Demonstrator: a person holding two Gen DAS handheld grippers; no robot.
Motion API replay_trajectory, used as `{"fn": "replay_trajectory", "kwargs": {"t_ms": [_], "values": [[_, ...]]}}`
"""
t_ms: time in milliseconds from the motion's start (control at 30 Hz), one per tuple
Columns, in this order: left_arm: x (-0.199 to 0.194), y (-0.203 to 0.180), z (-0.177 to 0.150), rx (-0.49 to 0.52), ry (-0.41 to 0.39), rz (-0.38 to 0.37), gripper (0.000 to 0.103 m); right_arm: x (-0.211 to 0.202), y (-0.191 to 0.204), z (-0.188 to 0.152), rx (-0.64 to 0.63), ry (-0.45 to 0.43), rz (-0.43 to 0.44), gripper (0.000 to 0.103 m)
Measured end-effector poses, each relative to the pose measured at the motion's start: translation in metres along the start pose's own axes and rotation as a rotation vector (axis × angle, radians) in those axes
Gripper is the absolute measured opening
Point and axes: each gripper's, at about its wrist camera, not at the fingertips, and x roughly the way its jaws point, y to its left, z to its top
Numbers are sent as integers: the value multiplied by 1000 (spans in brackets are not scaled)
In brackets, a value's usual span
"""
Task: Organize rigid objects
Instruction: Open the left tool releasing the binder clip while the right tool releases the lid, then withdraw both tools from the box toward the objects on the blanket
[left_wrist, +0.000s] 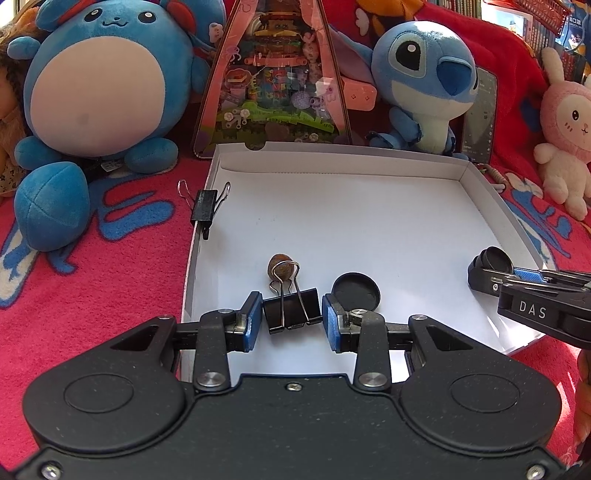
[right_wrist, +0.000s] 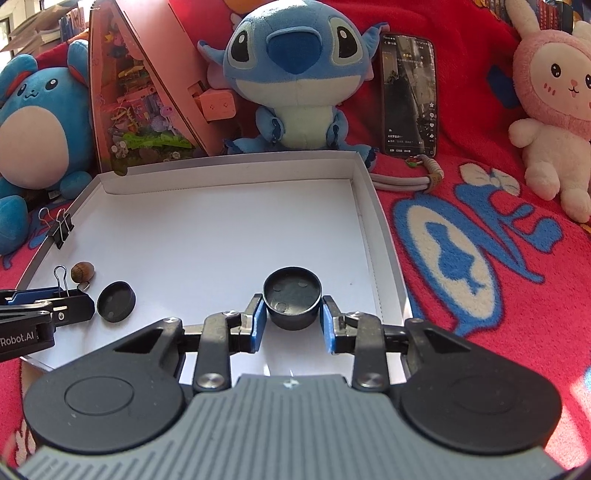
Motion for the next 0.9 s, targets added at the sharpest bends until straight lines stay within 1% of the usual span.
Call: {"fn": "replay_trajectory", "kwargs": {"t_ms": [400, 467, 500, 533, 600, 667, 733, 833, 900], "values": [[7, -4, 5, 9, -16, 19, 34, 0, 2, 0, -17, -9, -5, 37], [6, -4, 5, 6, -14, 18, 34, -1, 2, 0, -20, -9, -4, 41], [4, -3, 5, 7, -17, 17, 36, -1, 1, 0, -18, -10, -1, 43], [2, -3, 4, 10, -23, 17, 43, -1, 1, 0, -14, -11, -1, 54], [-4, -3, 4, 21, -43, 22, 53, -3, -1, 0, -6, -12, 12, 59], [-11, -4, 3, 38, -59, 26, 58, -6, -1, -1, -11, -17, 10, 61], [-17, -5, 3, 49, -66, 18, 65, -9, -1, -2, -22, -24, 6, 65], [-26, -5, 1, 57, -78, 18, 72, -15, -4, -3, -21, -34, 6, 69], [-32, -4, -2, 60, -88, 16, 73, -19, -5, -3, -18, -43, 11, 72]]}}
